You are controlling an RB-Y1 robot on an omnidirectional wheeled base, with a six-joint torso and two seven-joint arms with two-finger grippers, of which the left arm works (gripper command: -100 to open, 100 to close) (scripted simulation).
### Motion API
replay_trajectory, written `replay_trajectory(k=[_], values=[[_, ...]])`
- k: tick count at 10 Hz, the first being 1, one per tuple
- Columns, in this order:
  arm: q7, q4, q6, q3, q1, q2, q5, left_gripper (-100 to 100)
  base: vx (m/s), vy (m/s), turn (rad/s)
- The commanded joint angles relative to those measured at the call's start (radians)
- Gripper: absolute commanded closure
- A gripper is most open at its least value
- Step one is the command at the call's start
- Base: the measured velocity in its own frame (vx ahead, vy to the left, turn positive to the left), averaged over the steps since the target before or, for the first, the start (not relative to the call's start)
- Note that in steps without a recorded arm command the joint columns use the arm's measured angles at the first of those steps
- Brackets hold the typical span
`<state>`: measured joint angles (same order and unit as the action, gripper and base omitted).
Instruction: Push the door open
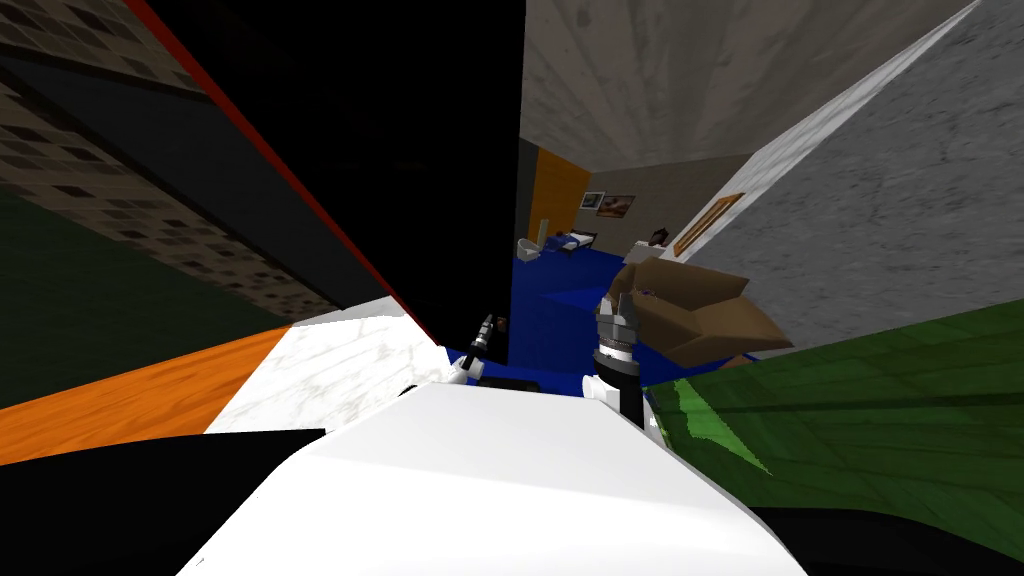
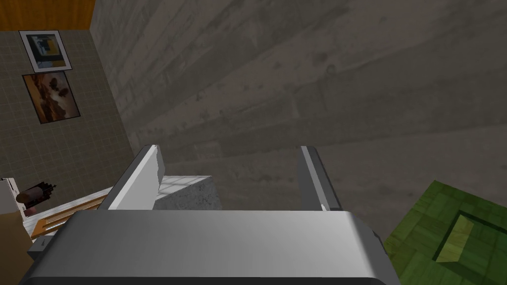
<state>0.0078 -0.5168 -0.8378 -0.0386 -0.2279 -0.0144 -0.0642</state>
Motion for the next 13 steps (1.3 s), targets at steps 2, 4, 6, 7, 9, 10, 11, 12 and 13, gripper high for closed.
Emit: replay_trajectory(k=[2,4,6,7,9,10,11,12,13], values=[[0.002,-0.042,0.015,-0.006,0.021,-0.008,-0.004,-100,-0.001,-0.101,-0.003],[0.002,-0.042,0.015,-0.006,0.021,-0.008,-0.004,100,0.000,0.011,-0.003],[0.002,-0.042,0.015,-0.006,0.021,-0.008,-0.004,100,0.002,0.019,-0.001],[0.002,-0.042,0.015,-0.006,0.021,-0.008,-0.004,100,0.001,0.006,0.000],[-0.022,-0.074,0.021,-0.024,0.047,0.013,0.029,-100,-0.013,0.027,-0.062],[-0.033,-0.089,0.025,-0.032,0.059,0.020,0.045,-100,-0.054,0.104,-0.096],[-0.047,-0.107,0.028,-0.042,0.073,0.026,0.063,-100,-0.067,0.099,-0.056],[-0.061,-0.125,0.032,-0.052,0.089,0.032,0.083,-100,-0.075,0.092,-0.059],[-0.077,-0.146,0.036,-0.064,0.105,0.037,0.104,-100,-0.079,0.074,-0.099]])
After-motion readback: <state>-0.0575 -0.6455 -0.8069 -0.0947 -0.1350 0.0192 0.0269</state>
